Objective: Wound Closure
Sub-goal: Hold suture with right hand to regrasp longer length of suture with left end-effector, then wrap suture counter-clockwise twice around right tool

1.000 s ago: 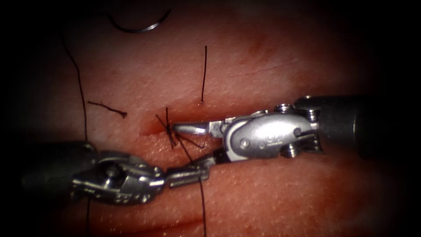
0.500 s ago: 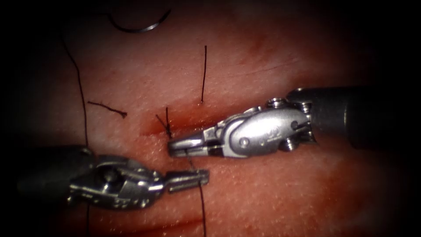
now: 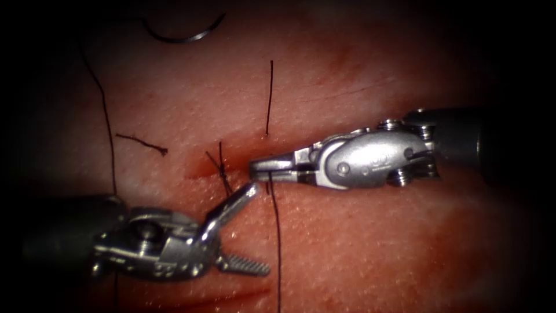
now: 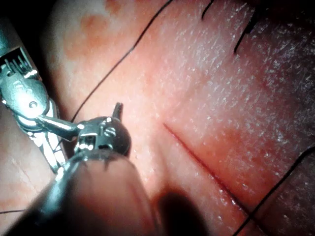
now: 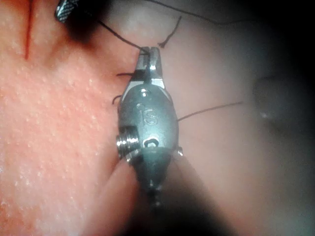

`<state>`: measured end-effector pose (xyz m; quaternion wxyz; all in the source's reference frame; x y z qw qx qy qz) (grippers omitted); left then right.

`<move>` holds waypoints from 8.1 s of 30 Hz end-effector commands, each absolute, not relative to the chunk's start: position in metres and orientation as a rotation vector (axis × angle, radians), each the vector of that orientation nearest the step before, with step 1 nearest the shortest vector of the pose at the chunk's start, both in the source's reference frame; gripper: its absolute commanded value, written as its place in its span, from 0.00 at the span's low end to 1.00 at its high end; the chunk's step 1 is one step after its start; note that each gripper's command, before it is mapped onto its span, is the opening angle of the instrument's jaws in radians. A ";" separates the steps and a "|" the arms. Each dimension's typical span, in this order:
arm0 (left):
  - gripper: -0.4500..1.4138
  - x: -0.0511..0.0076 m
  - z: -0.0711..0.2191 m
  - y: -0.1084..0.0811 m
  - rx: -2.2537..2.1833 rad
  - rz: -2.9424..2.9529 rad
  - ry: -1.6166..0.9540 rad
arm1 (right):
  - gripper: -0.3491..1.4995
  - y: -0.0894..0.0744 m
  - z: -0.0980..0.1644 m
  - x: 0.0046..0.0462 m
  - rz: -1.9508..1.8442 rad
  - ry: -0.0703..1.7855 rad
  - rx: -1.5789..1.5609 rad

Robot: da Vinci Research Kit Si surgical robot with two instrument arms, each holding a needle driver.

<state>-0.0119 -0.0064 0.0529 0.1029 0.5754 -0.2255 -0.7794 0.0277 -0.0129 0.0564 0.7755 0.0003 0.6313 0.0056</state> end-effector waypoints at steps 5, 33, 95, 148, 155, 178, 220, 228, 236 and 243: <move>0.68 -0.0136 0.054 -0.006 1.697 -2.285 -0.678 | 0.00 -0.011 0.059 0.0261 0.157 1.306 0.020; 0.37 -0.0146 0.057 -0.012 1.610 -2.205 -0.558 | 0.00 -0.008 0.065 0.0243 0.320 1.257 0.095; 0.00 0.0026 0.048 -0.007 1.467 -2.414 -0.889 | 0.98 -0.013 0.056 0.0228 0.436 1.240 0.116; 0.00 -0.0014 0.058 0.003 1.461 -2.329 -0.895 | 0.00 -0.010 0.061 0.0337 0.136 1.605 0.501; 0.00 -0.0014 0.059 0.002 1.463 -2.311 -0.864 | 0.00 -0.010 0.061 0.0338 0.218 1.501 0.489; 0.00 -0.0019 0.061 0.003 1.552 -2.236 -0.796 | 0.00 -0.011 0.061 0.0353 0.276 1.689 0.648; 0.00 -0.0067 0.056 0.002 1.653 -2.223 -0.628 | 0.60 -0.012 0.061 0.0339 0.393 1.136 0.464; 0.00 -0.0069 0.059 0.005 1.762 -2.166 -0.570 | 0.55 -0.011 0.062 0.0326 0.327 1.243 0.542; 0.00 -0.0059 0.063 0.008 1.887 -2.145 -0.474 | 0.39 -0.014 0.063 0.0324 0.233 1.358 0.685; 0.00 -0.0049 0.067 0.008 1.927 -2.149 -0.433 | 0.41 -0.014 0.063 0.0325 0.305 1.557 0.759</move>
